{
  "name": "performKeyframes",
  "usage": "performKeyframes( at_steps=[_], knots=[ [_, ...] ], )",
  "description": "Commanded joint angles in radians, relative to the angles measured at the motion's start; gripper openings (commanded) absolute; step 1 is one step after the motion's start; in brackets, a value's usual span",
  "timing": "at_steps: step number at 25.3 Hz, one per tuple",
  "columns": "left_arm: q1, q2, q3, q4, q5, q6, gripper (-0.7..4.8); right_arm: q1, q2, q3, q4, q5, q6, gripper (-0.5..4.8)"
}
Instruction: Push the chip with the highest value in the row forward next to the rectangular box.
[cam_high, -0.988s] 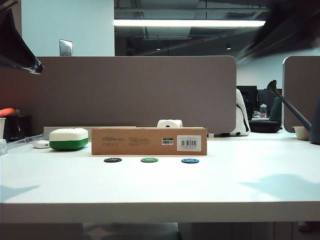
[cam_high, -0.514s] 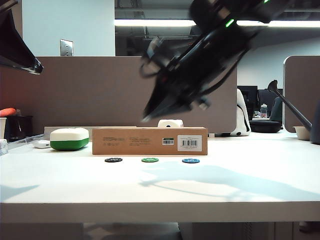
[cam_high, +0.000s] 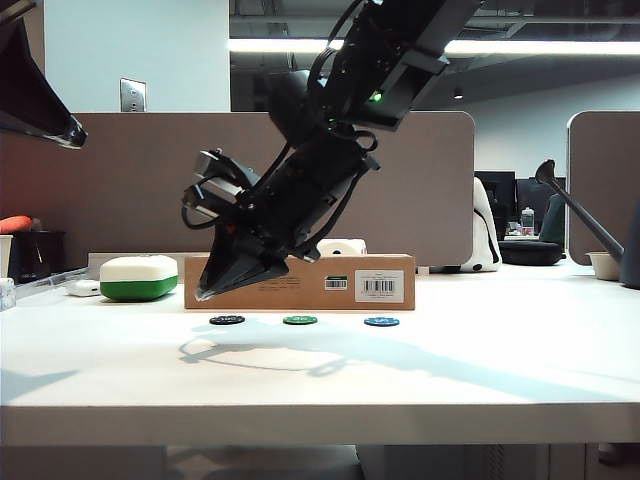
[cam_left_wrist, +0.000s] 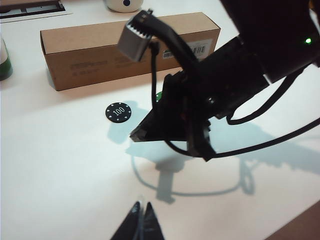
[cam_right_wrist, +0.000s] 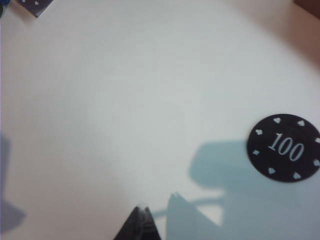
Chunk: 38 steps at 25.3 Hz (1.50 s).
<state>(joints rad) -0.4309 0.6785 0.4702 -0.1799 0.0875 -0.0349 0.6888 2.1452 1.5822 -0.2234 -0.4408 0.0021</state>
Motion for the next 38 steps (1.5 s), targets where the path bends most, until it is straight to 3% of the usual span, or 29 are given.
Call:
performKeyframes(
  at_steps=[1,3,22,38],
  knots=[
    [0.002,0.0,0.0,0.008,0.003,0.0,-0.05,0.004,0.021,0.039,0.007,0.049,-0.007,-0.06],
    [0.002,0.0,0.0,0.008,0.003,0.0,-0.05,0.003,0.026,0.043,0.01,0.089,-0.007,-0.06],
    [0.002,0.0,0.0,0.009,0.003,0.0,-0.05,0.004,0.076,0.045,0.075,0.128,-0.024,-0.06],
    [0.002,0.0,0.0,0.008,0.003,0.001,-0.05,-0.011,0.157,0.133,0.022,0.177,-0.02,-0.06]
  ],
)
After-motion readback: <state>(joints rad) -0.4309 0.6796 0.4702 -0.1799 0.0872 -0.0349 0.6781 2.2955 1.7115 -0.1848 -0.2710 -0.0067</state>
